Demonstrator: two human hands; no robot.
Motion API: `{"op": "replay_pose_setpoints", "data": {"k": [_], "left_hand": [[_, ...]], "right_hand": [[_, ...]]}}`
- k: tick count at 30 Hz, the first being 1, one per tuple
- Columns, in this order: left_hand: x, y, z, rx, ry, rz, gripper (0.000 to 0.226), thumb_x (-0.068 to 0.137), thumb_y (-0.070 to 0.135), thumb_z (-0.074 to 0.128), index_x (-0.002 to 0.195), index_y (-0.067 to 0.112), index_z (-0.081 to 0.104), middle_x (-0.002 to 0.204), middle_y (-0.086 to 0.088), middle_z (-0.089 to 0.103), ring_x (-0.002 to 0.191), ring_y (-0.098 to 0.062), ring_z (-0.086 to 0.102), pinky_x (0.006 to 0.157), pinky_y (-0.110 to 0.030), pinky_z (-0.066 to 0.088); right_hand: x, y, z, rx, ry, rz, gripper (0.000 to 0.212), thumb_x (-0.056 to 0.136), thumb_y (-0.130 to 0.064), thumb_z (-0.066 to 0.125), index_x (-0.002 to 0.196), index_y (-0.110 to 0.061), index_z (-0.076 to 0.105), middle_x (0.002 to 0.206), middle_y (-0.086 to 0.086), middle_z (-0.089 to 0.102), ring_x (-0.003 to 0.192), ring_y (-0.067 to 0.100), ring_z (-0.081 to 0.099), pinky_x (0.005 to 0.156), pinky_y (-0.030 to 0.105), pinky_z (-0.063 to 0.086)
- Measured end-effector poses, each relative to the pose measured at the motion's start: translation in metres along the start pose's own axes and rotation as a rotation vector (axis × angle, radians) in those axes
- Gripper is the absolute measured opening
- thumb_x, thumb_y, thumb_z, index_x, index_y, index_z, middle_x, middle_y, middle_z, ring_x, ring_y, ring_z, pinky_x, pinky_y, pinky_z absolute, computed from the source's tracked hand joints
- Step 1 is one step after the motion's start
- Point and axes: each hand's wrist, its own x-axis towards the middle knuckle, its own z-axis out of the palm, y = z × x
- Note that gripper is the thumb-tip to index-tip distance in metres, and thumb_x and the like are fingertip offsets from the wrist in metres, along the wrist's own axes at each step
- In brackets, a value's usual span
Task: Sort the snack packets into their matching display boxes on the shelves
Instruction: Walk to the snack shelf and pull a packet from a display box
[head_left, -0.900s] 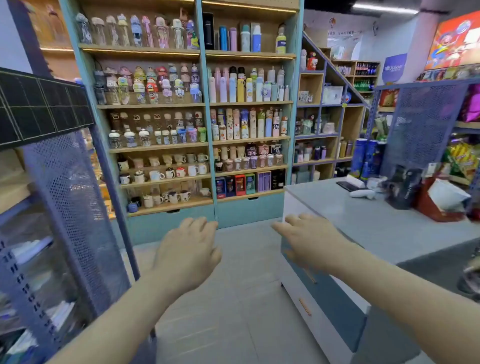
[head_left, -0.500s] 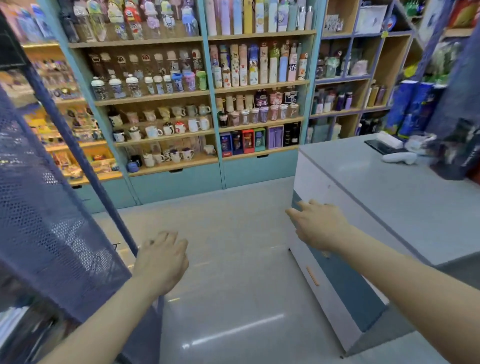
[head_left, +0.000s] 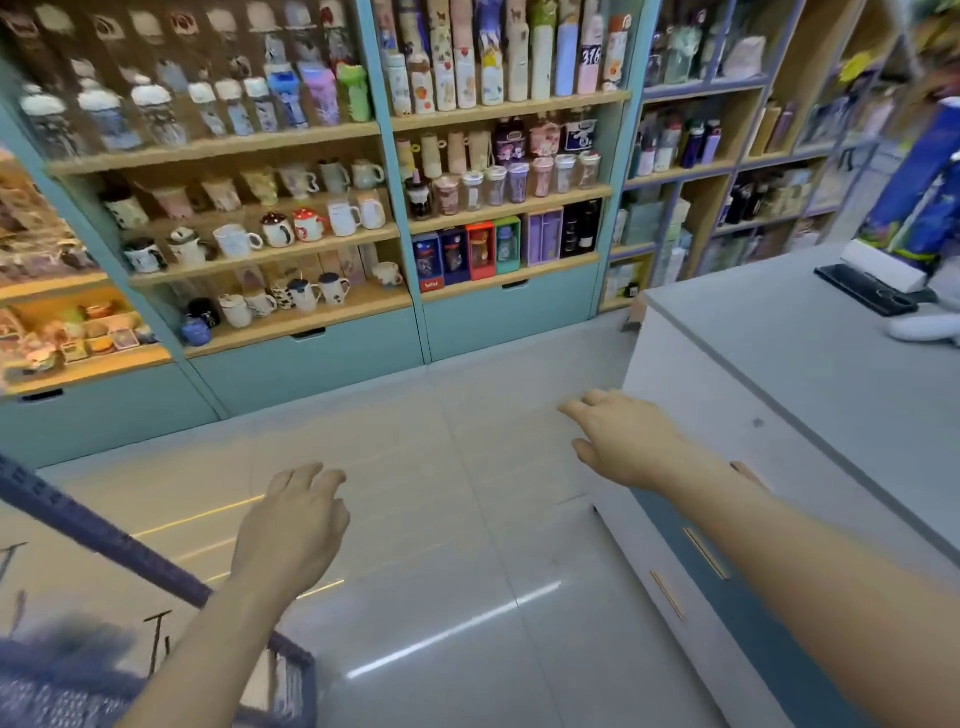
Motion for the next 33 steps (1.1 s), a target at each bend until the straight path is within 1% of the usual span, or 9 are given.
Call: {"op": "replay_pose_setpoints", "data": {"k": [2,6,13,15,19,23,26,30,33], "left_hand": [[0.047,-0.014,0.0,-0.078,0.036,0.019,0.036,0.097,0.025,0.047,0.132,0.019,0.056,0.14,-0.006,0.05,0.129,-0.029,0.043,0.101,-0.04,0.042],[0.139,-0.033,-0.004,-0.152,0.044,0.032,0.032,0.099,0.027,0.045,0.128,0.021,0.058,0.136,-0.002,0.053,0.123,-0.028,0.047,0.096,-0.039,0.041],[0.322,-0.041,0.012,-0.183,0.029,0.114,0.031,0.098,0.037,0.042,0.113,0.022,0.064,0.12,0.0,0.062,0.113,-0.027,0.051,0.089,-0.041,0.045],[0.374,-0.024,0.014,-0.178,0.021,0.15,0.028,0.097,0.032,0.047,0.114,0.019,0.065,0.119,-0.003,0.063,0.113,-0.029,0.052,0.089,-0.042,0.044],[0.481,0.028,0.009,-0.17,0.025,0.25,0.027,0.093,0.012,0.054,0.118,0.013,0.066,0.13,-0.009,0.059,0.123,-0.032,0.048,0.101,-0.044,0.039],[0.584,0.084,0.007,-0.163,0.045,0.404,0.029,0.095,0.015,0.051,0.119,0.014,0.066,0.132,-0.005,0.057,0.125,-0.028,0.047,0.098,-0.043,0.043],[0.659,0.128,0.012,-0.181,0.046,0.527,0.026,0.094,0.013,0.053,0.114,0.011,0.069,0.127,-0.007,0.06,0.121,-0.029,0.051,0.097,-0.043,0.043],[0.775,0.18,0.037,-0.128,-0.002,0.665,0.026,0.092,0.017,0.056,0.114,0.014,0.07,0.131,-0.012,0.059,0.126,-0.03,0.048,0.101,-0.048,0.042],[0.858,0.227,0.057,-0.025,-0.006,0.79,0.028,0.087,0.026,0.064,0.114,0.02,0.07,0.133,-0.013,0.057,0.126,-0.033,0.048,0.098,-0.051,0.045]], "right_hand": [[0.038,0.003,-0.008,0.026,0.028,0.018,0.041,0.1,-0.031,0.043,0.139,-0.021,0.04,0.132,0.007,0.052,0.121,0.029,0.049,0.087,0.041,0.048],[0.104,0.026,-0.019,0.04,0.026,0.084,0.043,0.1,-0.031,0.044,0.142,-0.023,0.039,0.131,0.007,0.051,0.121,0.029,0.049,0.087,0.041,0.047],[0.211,0.119,-0.026,-0.034,-0.037,0.177,0.046,0.1,-0.032,0.045,0.145,-0.026,0.038,0.136,0.005,0.05,0.122,0.027,0.05,0.091,0.04,0.048],[0.248,0.15,-0.028,0.011,-0.022,0.24,0.046,0.1,-0.034,0.046,0.145,-0.028,0.038,0.136,0.004,0.05,0.122,0.027,0.05,0.091,0.041,0.048],[0.315,0.206,-0.029,0.207,-0.015,0.374,0.047,0.099,-0.033,0.048,0.146,-0.027,0.041,0.142,0.005,0.047,0.128,0.028,0.048,0.099,0.04,0.044],[0.371,0.257,-0.016,0.22,-0.019,0.452,0.048,0.098,-0.031,0.05,0.144,-0.024,0.044,0.139,0.007,0.048,0.128,0.03,0.047,0.099,0.039,0.044],[0.403,0.293,0.006,0.146,-0.12,0.471,0.043,0.097,-0.027,0.047,0.14,-0.023,0.045,0.132,0.007,0.049,0.126,0.03,0.045,0.093,0.04,0.048],[0.437,0.345,0.028,0.061,-0.239,0.554,0.041,0.095,-0.019,0.045,0.136,-0.022,0.046,0.127,0.006,0.049,0.123,0.028,0.044,0.082,0.037,0.043],[0.46,0.389,0.038,0.008,-0.276,0.667,0.038,0.095,-0.017,0.044,0.133,-0.02,0.046,0.127,0.007,0.05,0.122,0.029,0.046,0.085,0.036,0.041]]}}
